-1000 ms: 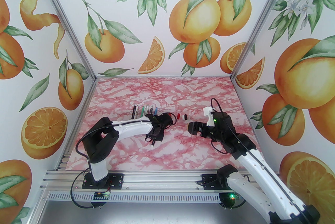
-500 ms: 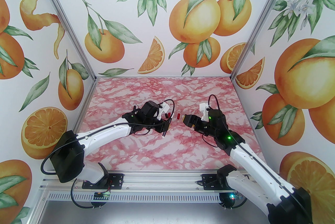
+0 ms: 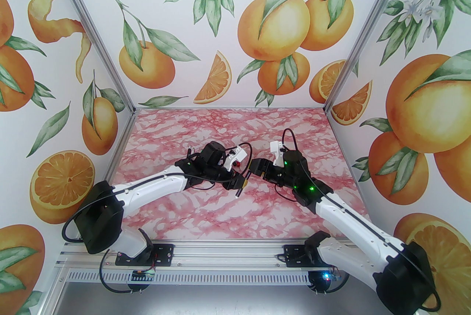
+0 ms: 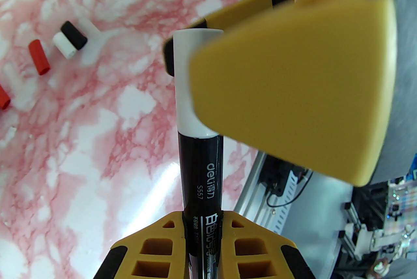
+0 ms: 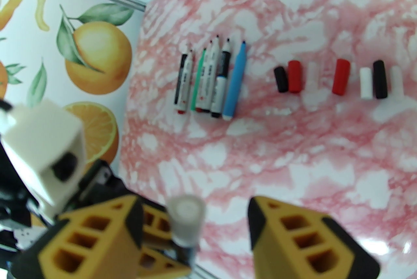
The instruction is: Open the pen caps
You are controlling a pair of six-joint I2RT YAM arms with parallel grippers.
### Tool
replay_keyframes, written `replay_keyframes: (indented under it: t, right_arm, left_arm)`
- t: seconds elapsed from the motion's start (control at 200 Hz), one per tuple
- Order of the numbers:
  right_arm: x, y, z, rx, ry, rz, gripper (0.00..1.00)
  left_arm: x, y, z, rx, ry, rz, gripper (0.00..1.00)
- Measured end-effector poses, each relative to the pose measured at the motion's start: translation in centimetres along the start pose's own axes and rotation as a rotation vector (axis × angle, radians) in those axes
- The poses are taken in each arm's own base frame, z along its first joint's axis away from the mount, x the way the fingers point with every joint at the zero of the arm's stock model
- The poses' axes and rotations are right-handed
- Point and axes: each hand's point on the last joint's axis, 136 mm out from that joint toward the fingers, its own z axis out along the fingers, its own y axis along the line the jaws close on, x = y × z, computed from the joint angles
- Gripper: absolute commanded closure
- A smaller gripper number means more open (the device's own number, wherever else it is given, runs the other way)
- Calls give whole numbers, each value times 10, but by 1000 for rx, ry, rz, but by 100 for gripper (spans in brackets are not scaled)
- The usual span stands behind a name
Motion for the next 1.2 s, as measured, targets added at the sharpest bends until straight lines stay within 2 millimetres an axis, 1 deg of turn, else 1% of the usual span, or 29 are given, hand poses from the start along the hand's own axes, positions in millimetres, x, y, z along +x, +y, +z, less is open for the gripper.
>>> replay_keyframes:
  t: [0.245,0.425,0.585,0.741,0.856,0.921,0.996,1.106,1.196]
  right_arm:
    - [-2,0,5,-1,-1,9,60]
    - [-4,1,6,-7,-5,7,63]
    - [-2,-3,11,2,9,15,67]
    - [-2,-3,11,2,9,15,74]
    - [-1,-3,11,0,10,17,81]
    - [-1,-3,11,-1,12,17,82]
    - [-1,-3,11,-1,12,18,84]
    - [-1,-3,11,-1,12,19,86]
    - [-1,-2,11,-1,12,23,86]
  left_arm:
    - [2,-2,3,5,8,3,86]
    - [0,-3,3,7,1,8,86]
    - [-3,-4,3,12,-11,16,86]
    - [-4,-5,3,14,-15,19,86]
    - [-3,-5,4,15,-13,20,86]
    - [-3,-6,4,15,-12,20,85]
    - [-3,-6,4,15,-12,20,81]
    - [-4,-6,4,16,-16,12,67]
    - [-10,-11,4,34,-40,16,64]
